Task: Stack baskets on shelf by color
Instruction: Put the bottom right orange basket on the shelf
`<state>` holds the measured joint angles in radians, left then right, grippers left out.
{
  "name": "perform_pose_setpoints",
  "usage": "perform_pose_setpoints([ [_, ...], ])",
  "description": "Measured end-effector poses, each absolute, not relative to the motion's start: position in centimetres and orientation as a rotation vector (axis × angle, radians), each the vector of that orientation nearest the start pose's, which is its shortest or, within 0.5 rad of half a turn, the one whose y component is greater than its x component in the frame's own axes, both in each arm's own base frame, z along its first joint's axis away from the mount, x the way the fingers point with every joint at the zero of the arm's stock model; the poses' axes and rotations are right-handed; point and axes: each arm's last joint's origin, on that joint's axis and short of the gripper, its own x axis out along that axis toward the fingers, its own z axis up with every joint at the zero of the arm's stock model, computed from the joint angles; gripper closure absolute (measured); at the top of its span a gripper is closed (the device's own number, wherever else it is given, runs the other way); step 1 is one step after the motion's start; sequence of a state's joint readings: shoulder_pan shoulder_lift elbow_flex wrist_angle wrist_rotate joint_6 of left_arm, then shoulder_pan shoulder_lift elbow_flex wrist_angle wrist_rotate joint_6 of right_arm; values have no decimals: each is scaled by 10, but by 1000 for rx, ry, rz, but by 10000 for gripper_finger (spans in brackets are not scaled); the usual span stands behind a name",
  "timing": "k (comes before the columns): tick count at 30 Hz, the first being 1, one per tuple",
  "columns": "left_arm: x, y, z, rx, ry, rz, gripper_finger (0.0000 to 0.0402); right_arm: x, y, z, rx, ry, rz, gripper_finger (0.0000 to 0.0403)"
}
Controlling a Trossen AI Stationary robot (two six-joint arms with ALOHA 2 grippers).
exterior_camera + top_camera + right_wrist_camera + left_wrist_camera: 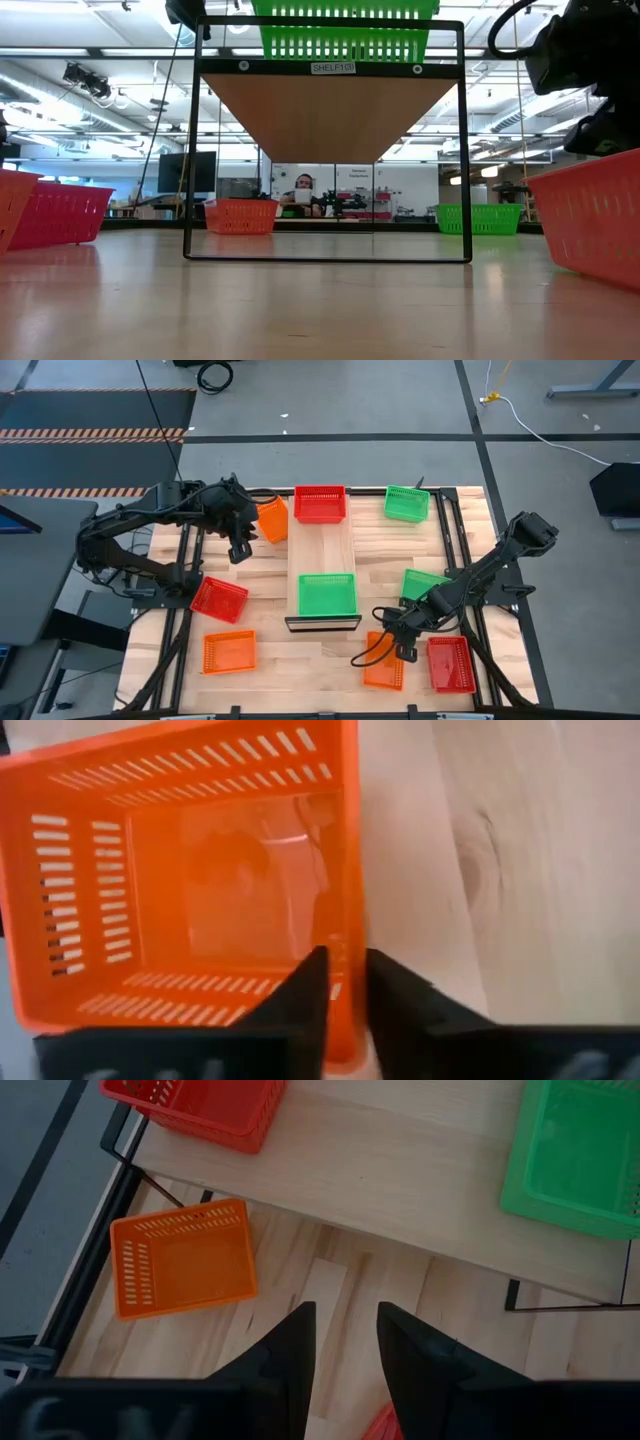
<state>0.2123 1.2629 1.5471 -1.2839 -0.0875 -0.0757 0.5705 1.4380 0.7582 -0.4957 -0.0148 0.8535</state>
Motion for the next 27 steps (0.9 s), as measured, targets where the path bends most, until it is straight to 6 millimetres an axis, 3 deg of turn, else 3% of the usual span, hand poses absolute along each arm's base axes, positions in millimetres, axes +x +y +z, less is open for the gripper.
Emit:
perform_pose_setpoints([
  [3, 205, 47, 400, -131, 991, 312, 285, 210, 136, 169, 403, 1269, 23, 387],
  [10, 205, 47, 400, -131, 991, 312, 285, 208, 138, 171, 438, 1311, 87, 378],
  [15, 205, 47, 400, -125, 992, 309, 285, 201, 137, 189, 525, 1316, 204, 390],
  [21, 205, 47, 400, -125, 992, 309, 285, 186, 128, 241, 603, 1240, 265, 390],
  [27, 206, 47, 401, -124, 983, 309, 285, 177, 106, 309, 658, 941, 238, 390],
])
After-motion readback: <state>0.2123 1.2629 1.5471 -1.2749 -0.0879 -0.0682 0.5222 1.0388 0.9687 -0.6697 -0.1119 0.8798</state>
